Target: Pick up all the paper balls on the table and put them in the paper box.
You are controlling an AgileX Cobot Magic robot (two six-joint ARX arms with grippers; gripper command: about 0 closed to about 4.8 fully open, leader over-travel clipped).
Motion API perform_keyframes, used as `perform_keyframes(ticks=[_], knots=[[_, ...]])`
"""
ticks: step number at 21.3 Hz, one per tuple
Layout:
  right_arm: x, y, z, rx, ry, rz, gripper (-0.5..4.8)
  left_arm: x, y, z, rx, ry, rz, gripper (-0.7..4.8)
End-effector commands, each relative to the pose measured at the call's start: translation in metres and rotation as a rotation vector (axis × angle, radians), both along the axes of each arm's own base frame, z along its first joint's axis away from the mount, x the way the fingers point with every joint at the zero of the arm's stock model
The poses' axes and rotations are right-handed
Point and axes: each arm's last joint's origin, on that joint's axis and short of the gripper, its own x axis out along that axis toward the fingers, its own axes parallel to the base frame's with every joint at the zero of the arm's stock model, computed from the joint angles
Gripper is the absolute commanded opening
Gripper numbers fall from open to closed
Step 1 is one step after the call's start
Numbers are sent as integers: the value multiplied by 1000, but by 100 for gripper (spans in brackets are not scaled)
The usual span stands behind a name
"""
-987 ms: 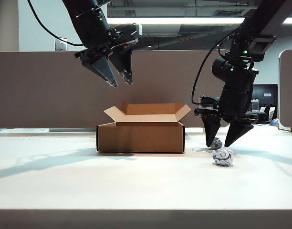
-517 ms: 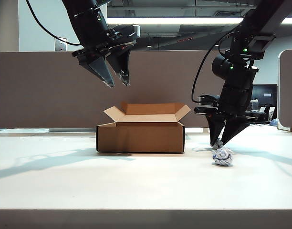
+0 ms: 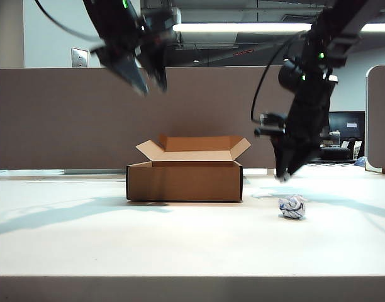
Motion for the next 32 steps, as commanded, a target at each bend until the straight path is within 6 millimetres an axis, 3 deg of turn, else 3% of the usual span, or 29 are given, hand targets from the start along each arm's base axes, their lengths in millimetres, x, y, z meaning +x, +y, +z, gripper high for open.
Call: perform_keyframes(ticks=[1,5,7,12,13,16,17,22,25,29,32], knots=[[2,2,29,25,-59,9,112,-19,9,30,-49,-54,23,236],[2,16,62,129,-120,72,112,-49,24,57,-87,-59,50,236],[-1,46,79,194,-191,168,112,-74,37,76,-109,-67,65,236],[-6,90,69,223,-201,286,119,-102,51,87,-86,-34,67,236],[-7,95,66,206,-197,292,139,-105,53,88,-73,-33,73,236],[-9,107,55,192,-169,314,271,-109,57,89,-41,-34,98,237],[-10,110,54,188,-158,318,274,-109,57,89,-36,-32,102,237],[-15,110,49,132,-104,301,274,-114,59,89,-25,-16,103,237],[-22,100,53,46,-56,255,268,-121,63,89,-26,-11,97,237],[-32,81,64,-12,14,214,263,-143,72,87,-79,-38,67,230],[-40,66,76,-37,50,182,263,-166,85,80,-90,-68,75,185]])
